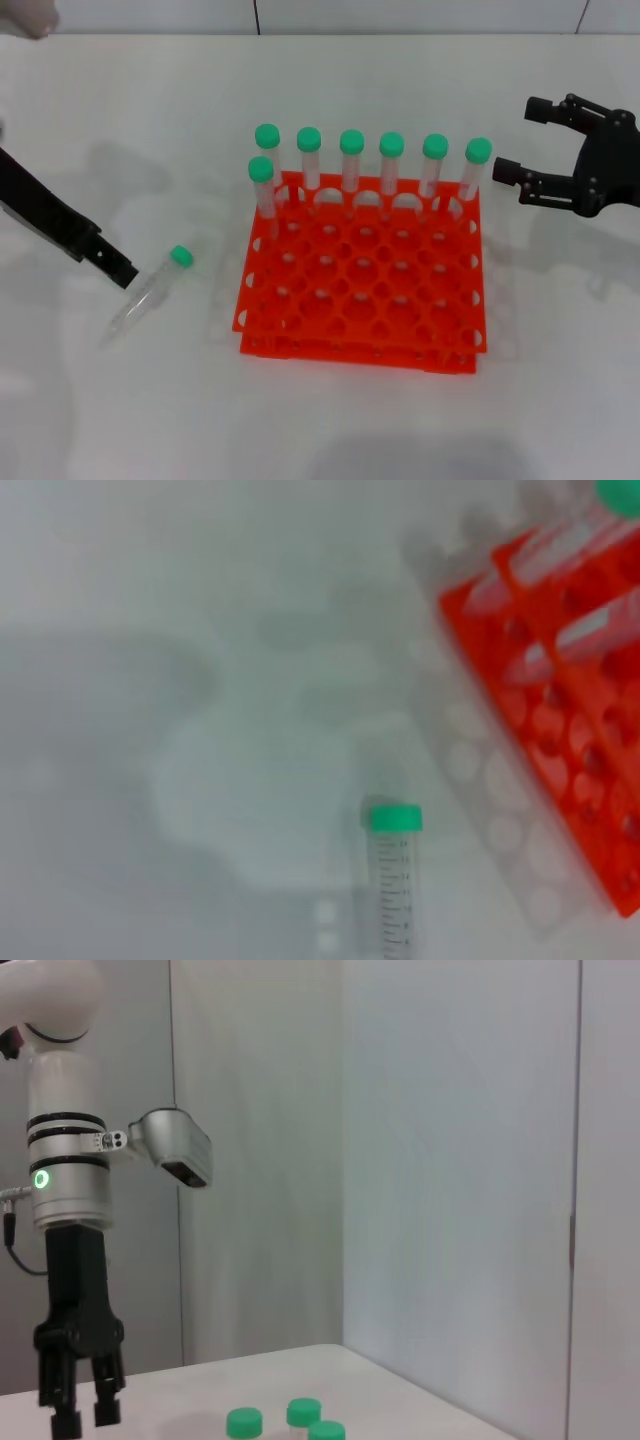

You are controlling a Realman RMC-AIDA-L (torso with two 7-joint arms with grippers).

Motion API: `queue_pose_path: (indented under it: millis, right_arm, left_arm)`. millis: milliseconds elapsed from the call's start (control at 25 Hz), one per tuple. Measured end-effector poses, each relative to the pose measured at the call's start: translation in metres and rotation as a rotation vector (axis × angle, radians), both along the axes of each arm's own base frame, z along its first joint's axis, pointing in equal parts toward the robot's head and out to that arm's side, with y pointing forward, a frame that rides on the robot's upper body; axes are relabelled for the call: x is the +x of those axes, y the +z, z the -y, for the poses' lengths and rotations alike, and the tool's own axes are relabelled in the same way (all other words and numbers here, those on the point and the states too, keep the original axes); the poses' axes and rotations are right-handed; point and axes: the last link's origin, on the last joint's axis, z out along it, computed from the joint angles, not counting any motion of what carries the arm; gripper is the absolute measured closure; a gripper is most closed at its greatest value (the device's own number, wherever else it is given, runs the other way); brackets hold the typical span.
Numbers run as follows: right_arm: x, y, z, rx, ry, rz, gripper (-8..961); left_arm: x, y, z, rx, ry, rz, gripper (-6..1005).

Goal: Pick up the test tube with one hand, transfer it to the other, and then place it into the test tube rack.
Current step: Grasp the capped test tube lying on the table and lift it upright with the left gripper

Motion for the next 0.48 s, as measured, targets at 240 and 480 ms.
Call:
queue_pose_path:
  millis: [240,480]
  right_arm:
    - [0.0,0.002,-0.001,0.025,-0.004,-0.017,85]
    - [0.001,0.002,0.0,0.034,0.0,-0.017,85]
  left_arm:
    - [0.004,-0.015,-0.003,-0.046,0.034,-0.05,218]
    - [0.0,-0.034,0.0,-0.083,0.051,-0.106,237]
